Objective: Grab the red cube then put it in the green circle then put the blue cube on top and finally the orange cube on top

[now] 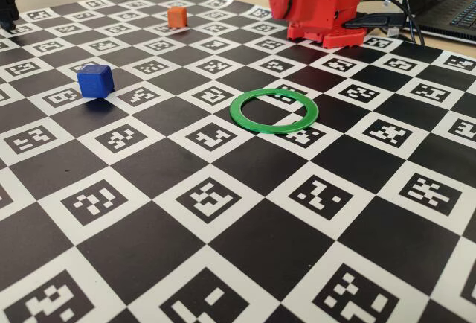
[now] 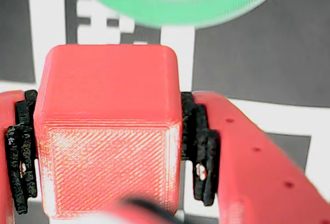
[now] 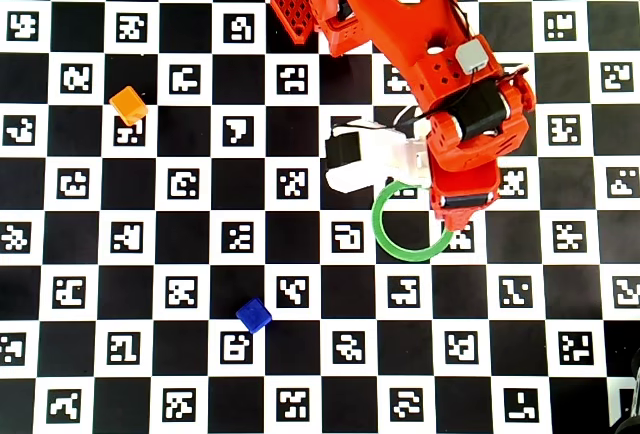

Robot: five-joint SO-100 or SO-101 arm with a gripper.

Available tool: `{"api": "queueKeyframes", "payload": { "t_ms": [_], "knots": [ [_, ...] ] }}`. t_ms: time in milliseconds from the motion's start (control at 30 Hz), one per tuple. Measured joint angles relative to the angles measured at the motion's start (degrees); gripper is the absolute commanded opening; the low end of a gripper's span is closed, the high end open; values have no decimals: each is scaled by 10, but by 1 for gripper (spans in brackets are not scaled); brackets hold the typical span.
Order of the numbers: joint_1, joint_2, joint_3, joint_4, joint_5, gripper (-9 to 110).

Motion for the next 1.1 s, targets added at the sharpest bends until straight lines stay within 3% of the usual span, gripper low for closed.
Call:
{"api": "queueKeyframes", "payload": {
  "t_ms": [1100],
  "knots": [
    [17,-94,129,-183,12,3]
  ]
}}
